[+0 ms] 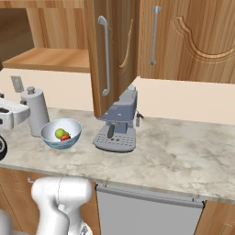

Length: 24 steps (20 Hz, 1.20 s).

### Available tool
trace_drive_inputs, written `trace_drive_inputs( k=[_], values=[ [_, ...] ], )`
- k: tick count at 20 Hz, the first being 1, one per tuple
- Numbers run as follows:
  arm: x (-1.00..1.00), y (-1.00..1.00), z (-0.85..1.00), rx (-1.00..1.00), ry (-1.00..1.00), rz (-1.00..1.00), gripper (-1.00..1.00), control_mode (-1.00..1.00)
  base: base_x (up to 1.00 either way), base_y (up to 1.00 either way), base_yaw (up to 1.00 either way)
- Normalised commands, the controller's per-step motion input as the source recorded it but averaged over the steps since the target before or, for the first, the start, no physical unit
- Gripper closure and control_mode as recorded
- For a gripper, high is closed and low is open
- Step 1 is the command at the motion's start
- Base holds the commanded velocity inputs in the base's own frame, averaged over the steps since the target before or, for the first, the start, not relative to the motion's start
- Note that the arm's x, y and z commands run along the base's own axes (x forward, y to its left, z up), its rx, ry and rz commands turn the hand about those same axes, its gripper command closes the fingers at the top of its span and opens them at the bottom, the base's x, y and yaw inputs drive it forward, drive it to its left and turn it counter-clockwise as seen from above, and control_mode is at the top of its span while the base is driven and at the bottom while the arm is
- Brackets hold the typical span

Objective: Open the cabinet. Pick the peach and pear from the cabinet and place them into the bowl. Then close the cabinet.

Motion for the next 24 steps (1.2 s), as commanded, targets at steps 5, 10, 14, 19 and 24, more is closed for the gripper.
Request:
trace_drive_inputs(
  k=[5,10,14,19,24],
  values=[
    [-0.97,0.36,0.20,-0.02,-0.10,0.05,-1.00,-1.00,0.00,0.00,0.00],
    [-1.00,0.49,0.00,0.00,-0.02,0.00,-1.00,-1.00,0.00,0.00,0.00],
    [-0.57,0.60,0.00,0.00,-0.13,0.00,-1.00,-1.00,0.00,0.00,0.00],
    [0.06,0.67,0.00,-0.03,-0.32,-0.03,-1.00,-1.00,0.00,0.00,0.00],
    [0.33,0.42,0.01,-0.12,-0.22,-0.11,-1.00,-1.00,0.00,0.00,0.00]
  ],
)
